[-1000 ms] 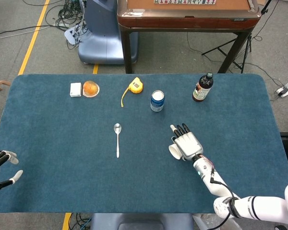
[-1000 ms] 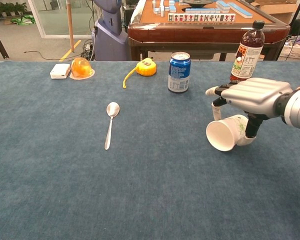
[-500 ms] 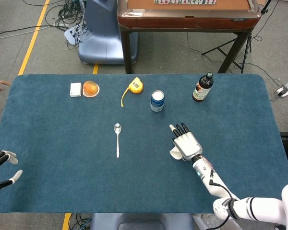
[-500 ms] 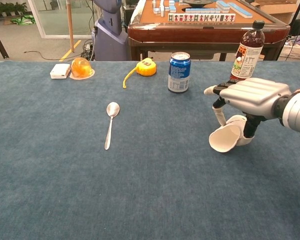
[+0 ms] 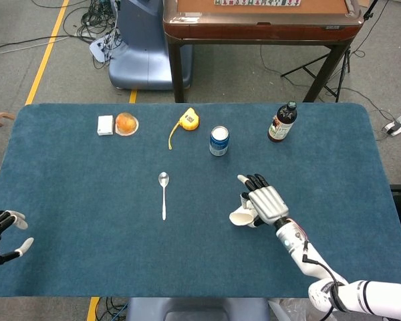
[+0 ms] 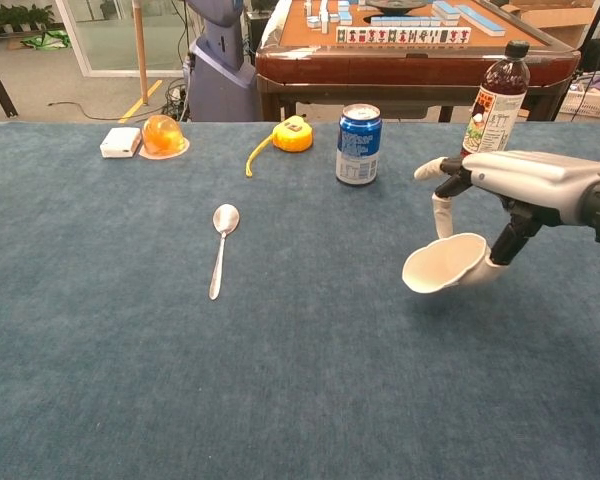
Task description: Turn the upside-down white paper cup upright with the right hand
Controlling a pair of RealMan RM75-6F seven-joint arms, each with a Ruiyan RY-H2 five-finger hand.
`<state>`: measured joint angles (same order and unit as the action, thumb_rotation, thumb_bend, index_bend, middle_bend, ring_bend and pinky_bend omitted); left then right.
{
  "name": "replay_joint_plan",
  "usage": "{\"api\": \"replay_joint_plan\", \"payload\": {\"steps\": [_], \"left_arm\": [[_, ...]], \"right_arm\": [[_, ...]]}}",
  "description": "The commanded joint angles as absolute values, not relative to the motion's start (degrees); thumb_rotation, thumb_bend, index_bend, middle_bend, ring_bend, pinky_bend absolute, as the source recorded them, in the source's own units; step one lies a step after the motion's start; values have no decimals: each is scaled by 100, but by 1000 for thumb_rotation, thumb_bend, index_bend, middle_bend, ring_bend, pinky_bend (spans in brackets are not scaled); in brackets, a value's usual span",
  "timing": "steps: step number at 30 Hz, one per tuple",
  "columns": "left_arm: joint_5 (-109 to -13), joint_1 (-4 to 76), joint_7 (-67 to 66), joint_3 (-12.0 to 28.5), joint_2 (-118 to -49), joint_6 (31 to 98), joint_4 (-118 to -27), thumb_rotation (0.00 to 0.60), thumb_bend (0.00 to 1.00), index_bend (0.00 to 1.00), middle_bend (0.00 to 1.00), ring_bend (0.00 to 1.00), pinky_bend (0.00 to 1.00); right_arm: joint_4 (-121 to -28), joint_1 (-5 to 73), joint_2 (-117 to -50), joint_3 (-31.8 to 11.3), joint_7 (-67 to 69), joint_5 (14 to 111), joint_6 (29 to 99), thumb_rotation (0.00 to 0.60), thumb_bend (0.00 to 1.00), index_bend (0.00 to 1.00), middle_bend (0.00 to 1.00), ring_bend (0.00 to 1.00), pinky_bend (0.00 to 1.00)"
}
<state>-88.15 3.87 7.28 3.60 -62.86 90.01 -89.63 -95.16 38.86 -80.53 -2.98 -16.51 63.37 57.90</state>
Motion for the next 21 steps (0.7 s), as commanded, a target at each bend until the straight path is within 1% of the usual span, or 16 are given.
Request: {"api": "replay_joint_plan", "payload": {"steps": [1, 7, 12, 21], "left_arm": [[-8813, 393, 720, 359, -6293, 8990, -8963, 600, 171, 540, 407, 299, 597], [-8801, 398, 718, 358, -6300, 8972, -8955, 600, 171, 540, 408, 299, 597], [-8808, 401, 711, 353, -6304, 8969, -8958, 600, 171, 540, 407, 299, 597], [-8826, 404, 690, 342, -6307, 8970, -8973, 600, 171, 540, 408, 299, 597]], "right_arm": [[-9369, 3615, -7868, -393, -371, 6830, 5562, 600, 8, 551, 69, 0, 0], [-8958, 3340, -7947, -448, 1378, 7278, 5493, 600, 9, 550, 69, 0, 0], [-8535, 3145, -8096, -433, 2415, 7622, 5600, 600, 8, 551, 69, 0, 0], [-7822, 2979, -8421, -365, 3254, 7889, 5642, 600, 5, 550, 69, 0, 0]]}}
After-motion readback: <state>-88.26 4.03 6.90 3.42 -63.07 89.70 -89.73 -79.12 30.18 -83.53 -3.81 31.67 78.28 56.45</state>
